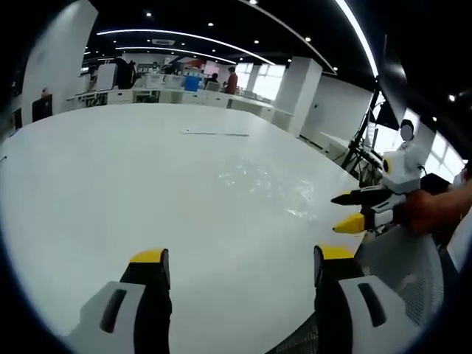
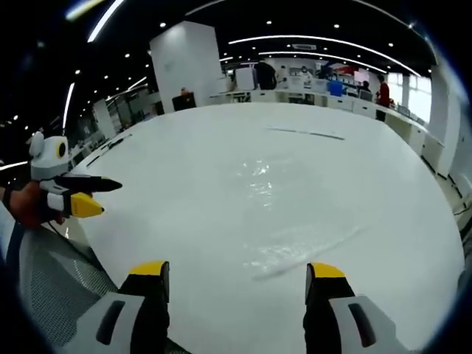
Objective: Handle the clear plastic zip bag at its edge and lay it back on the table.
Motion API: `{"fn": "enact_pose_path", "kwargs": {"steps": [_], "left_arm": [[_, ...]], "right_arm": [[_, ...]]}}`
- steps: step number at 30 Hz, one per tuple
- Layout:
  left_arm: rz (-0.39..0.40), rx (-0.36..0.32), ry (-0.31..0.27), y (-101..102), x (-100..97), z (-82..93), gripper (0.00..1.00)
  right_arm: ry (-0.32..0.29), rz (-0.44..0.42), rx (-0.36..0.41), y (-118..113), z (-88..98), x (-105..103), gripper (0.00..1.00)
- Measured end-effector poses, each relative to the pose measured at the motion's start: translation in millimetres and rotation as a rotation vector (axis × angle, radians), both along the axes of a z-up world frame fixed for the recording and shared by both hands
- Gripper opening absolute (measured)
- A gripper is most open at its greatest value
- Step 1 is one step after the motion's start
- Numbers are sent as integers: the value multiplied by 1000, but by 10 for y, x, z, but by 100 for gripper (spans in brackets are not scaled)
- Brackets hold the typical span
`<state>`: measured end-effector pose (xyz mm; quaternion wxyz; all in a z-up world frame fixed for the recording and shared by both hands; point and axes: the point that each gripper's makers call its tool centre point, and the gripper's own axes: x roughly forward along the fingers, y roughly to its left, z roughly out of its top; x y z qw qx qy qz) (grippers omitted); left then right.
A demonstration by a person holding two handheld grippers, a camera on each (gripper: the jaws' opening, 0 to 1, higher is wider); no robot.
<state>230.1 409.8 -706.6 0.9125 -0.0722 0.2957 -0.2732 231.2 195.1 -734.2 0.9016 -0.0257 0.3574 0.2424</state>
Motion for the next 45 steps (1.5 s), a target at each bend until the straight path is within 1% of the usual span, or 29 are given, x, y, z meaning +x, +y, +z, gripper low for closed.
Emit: {"fn": "enact_pose_path", "kwargs": {"steps": [2, 6, 11, 13, 15, 19, 23, 27, 28, 30, 31, 32, 33, 35, 37, 39, 41, 43, 44, 45], "left_arm": [[-1, 0, 2, -9, -7, 2, 79], [-7, 3, 3, -21, -15, 7, 79], [-2, 3, 6, -13, -16, 1, 78], [-2, 5, 8, -12, -19, -2, 78], [-1, 5, 7, -13, -21, 5, 78], [2, 5, 10, -12, -23, 8, 78], [3, 5, 14, -18, -29, 10, 77], [-1, 8, 18, -18, -33, -6, 77], [-2, 9, 20, -18, -35, -12, 77], [-4, 13, 27, -10, -36, -40, 77], [-4, 13, 28, -9, -36, -41, 77], [-5, 12, 27, -13, -34, -45, 77], [-5, 11, 28, -9, -33, -47, 77], [-6, 14, 34, -4, -37, -60, 77], [-8, 18, 40, 0, -40, -80, 76], [-9, 20, 41, 1, -39, -82, 76], [-11, 23, 44, 3, -41, -93, 76], [-15, 28, 48, 1, -47, -108, 76], [-16, 29, 50, -2, -50, -112, 75], [-17, 28, 49, -1, -48, -112, 75]], "right_arm": [[0, 0, -25, -98, 0, 66, 74], [2, -16, -38, -238, 2, 210, 73], [-8, -28, -39, -293, 20, 335, 72], [-4, -28, -45, -318, -14, 410, 72], [-5, -29, -52, -321, -22, 410, 72], [-6, -27, -67, -347, -43, 500, 72], [-1, -33, -87, -434, -74, 561, 72], [4, -42, -120, -565, -160, 695, 71], [8, -38, -128, -573, -147, 692, 71], [-1, -2, -222, -699, -193, 782, 70], [3, 25, -249, -728, -225, 820, 70], [5, 31, -243, -697, -185, 800, 70], [5, 33, -240, -700, -175, 831, 70], [1, 36, -246, -773, -215, 964, 70], [8, 26, -238, -792, -208, 1016, 70], [9, 15, -234, -800, -209, 1013, 70], [17, 12, -229, -820, -253, 1070, 70], [39, 0, -210, -816, -328, 1067, 69], [43, -1, -206, -827, -378, 1103, 69], [46, 0, -212, -829, -405, 1108, 69]]}}
